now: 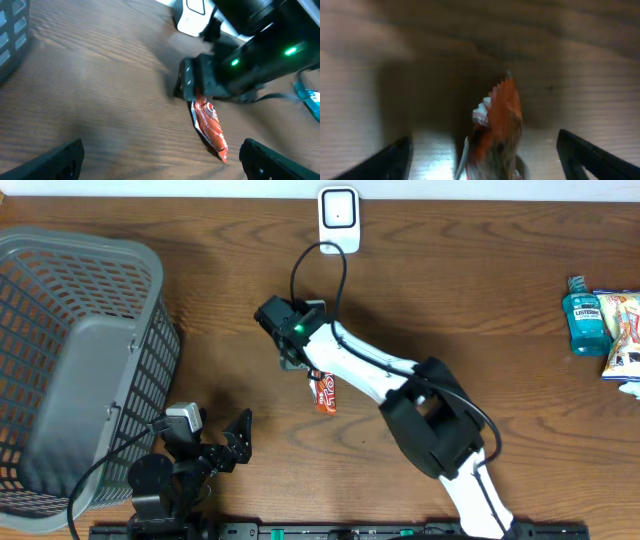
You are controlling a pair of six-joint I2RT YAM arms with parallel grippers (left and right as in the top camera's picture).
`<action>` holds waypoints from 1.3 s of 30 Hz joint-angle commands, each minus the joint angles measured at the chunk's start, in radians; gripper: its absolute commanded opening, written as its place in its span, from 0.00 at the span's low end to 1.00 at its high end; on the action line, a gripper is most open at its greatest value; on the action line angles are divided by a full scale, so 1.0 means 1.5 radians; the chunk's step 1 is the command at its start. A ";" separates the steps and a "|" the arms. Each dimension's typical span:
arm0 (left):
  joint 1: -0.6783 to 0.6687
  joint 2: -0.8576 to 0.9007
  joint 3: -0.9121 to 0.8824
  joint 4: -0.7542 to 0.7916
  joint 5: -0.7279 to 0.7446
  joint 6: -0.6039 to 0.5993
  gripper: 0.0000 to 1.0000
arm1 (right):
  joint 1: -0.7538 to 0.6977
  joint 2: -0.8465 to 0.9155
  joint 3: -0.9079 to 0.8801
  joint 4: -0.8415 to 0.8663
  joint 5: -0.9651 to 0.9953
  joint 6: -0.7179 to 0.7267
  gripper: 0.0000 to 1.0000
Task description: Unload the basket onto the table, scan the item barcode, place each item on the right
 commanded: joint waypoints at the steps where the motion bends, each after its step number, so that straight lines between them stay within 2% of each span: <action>1: 0.003 -0.001 -0.009 -0.014 0.008 0.006 0.99 | -0.001 0.030 0.006 -0.018 0.027 0.038 0.84; 5: 0.003 -0.001 -0.009 -0.014 0.008 0.006 0.99 | -0.001 0.031 0.006 -0.098 0.020 0.064 0.63; 9: 0.003 -0.001 -0.009 -0.014 0.008 0.006 0.99 | -0.004 0.031 0.004 -0.155 -0.034 0.007 0.53; 10: 0.003 -0.001 -0.009 -0.014 0.008 0.006 0.99 | -0.006 0.031 0.003 -0.162 -0.046 -0.014 0.45; 11: 0.003 -0.001 -0.009 -0.014 0.008 0.006 0.99 | -0.012 0.031 0.003 -0.171 -0.074 -0.051 0.22; 13: 0.003 -0.001 -0.009 -0.014 0.008 0.006 0.99 | -0.025 0.031 0.003 -0.166 -0.129 -0.108 0.01; 19: 0.003 -0.001 -0.009 -0.014 0.008 0.006 0.99 | -0.081 0.028 0.006 -0.100 -0.353 -0.272 0.01; 26: 0.003 -0.001 -0.009 -0.014 0.008 0.006 0.99 | -0.167 0.017 0.008 -0.050 -0.767 -0.542 0.01; 35: 0.003 -0.001 -0.009 -0.014 0.008 0.006 0.99 | -0.201 0.019 -0.034 -0.043 -0.887 -0.779 0.01; 39: 0.003 -0.001 -0.009 -0.014 0.008 0.006 0.99 | -0.202 0.019 -0.061 -0.001 -0.853 -0.803 0.01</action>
